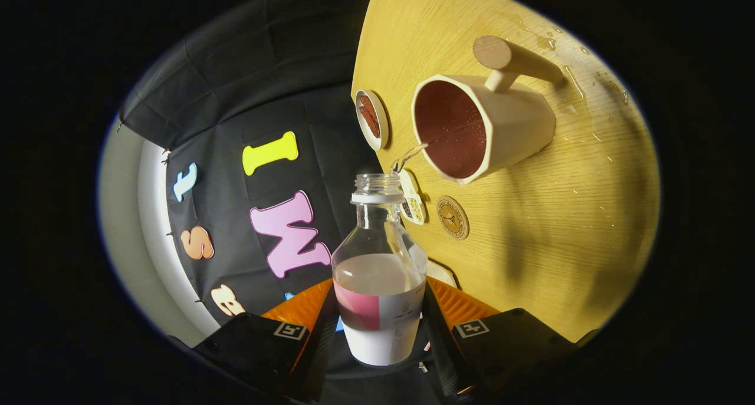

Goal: Take the bottle from table, then pour the juice into the cup, finally place the bottle on the coaster

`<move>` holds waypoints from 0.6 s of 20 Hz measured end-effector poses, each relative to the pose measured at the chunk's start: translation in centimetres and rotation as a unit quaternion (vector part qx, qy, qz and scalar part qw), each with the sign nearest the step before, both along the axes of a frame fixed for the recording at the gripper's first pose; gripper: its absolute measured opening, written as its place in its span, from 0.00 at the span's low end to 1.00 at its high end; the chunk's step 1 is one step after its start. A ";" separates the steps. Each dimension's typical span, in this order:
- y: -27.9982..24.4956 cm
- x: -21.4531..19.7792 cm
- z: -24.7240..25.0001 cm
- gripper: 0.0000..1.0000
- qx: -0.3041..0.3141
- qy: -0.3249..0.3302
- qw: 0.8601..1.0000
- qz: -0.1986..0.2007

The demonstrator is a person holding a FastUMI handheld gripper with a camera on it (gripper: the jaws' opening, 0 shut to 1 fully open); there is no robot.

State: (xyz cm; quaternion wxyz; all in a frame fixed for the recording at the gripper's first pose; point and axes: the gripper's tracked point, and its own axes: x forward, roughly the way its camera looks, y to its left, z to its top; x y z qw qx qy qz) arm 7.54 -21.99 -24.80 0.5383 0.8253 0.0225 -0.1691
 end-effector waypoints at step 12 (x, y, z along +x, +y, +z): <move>-0.5 -0.1 -0.2 0.75 0.043 0.004 0.999 -0.034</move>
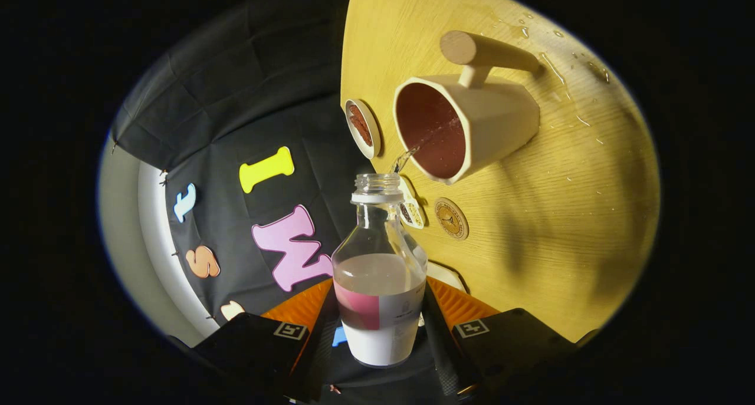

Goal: Take the bottle from table, then pour the juice into the cup, finally place the bottle on the coaster

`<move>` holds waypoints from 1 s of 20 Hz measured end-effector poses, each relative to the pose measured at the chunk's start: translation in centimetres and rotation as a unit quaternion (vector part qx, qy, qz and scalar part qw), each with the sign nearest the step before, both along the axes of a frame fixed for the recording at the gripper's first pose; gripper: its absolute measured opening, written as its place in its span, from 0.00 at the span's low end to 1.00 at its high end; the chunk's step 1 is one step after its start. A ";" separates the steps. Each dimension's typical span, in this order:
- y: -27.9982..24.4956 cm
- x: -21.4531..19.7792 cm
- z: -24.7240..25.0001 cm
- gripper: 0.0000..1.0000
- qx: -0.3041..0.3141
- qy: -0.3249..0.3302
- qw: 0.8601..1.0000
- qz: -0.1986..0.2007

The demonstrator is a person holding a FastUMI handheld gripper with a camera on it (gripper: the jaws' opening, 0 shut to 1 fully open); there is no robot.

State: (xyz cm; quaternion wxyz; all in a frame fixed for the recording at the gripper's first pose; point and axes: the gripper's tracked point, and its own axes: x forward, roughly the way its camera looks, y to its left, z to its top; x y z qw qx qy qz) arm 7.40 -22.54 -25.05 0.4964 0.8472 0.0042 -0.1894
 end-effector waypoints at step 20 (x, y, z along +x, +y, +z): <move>-1.5 0.7 1.2 0.75 0.090 -0.031 0.995 -0.035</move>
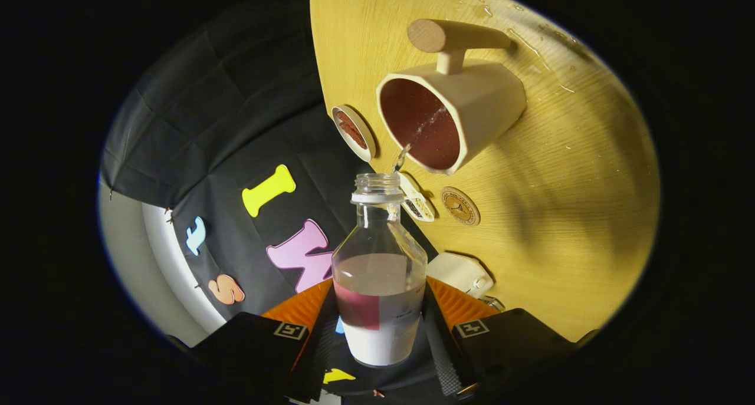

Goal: Take the bottle from table, then pour the juice into the cup, finally place the bottle on the coaster

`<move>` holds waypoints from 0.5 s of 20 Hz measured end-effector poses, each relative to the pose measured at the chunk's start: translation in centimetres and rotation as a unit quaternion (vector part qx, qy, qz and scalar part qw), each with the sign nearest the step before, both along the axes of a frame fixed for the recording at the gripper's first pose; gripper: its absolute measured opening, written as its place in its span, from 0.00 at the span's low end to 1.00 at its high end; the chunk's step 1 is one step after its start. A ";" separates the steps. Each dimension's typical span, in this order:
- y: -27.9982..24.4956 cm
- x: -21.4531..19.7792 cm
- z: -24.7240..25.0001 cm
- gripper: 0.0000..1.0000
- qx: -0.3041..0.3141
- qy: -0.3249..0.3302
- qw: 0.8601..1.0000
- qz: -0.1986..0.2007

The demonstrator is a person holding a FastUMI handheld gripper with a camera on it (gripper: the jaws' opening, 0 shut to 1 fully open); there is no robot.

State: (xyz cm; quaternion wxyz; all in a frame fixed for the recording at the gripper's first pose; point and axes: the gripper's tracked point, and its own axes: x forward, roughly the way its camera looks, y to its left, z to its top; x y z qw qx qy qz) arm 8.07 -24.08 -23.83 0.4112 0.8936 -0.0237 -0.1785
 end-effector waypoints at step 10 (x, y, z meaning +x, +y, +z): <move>-2.7 0.5 1.4 0.76 0.067 -0.011 0.996 -0.063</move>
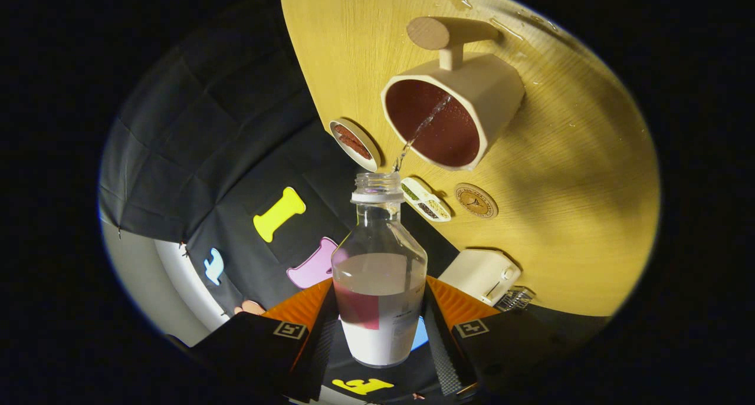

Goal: Take the bottle from table, then pour the juice into the cup, finally place the bottle on the coaster

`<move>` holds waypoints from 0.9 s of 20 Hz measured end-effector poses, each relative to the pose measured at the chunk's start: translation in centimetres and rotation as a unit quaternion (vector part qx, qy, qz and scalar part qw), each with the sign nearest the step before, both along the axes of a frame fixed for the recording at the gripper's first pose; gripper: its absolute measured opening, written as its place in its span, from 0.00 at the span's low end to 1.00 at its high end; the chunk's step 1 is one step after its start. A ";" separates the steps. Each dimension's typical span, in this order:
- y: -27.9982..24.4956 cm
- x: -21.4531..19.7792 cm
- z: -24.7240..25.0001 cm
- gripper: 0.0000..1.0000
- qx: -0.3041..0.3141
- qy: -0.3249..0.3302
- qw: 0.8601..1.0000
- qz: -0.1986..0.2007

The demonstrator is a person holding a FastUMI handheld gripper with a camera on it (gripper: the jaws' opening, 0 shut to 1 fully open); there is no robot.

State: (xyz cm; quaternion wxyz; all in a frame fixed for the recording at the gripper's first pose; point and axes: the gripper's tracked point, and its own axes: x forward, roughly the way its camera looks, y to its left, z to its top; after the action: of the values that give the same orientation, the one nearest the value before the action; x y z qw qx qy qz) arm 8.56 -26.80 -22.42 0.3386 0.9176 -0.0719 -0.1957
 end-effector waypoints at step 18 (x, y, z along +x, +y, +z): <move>-0.1 0.5 2.9 0.76 0.022 -0.010 0.999 -0.025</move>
State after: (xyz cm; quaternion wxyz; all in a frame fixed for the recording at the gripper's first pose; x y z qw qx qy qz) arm 9.09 -26.86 -19.54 0.3122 0.9247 -0.0937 -0.1964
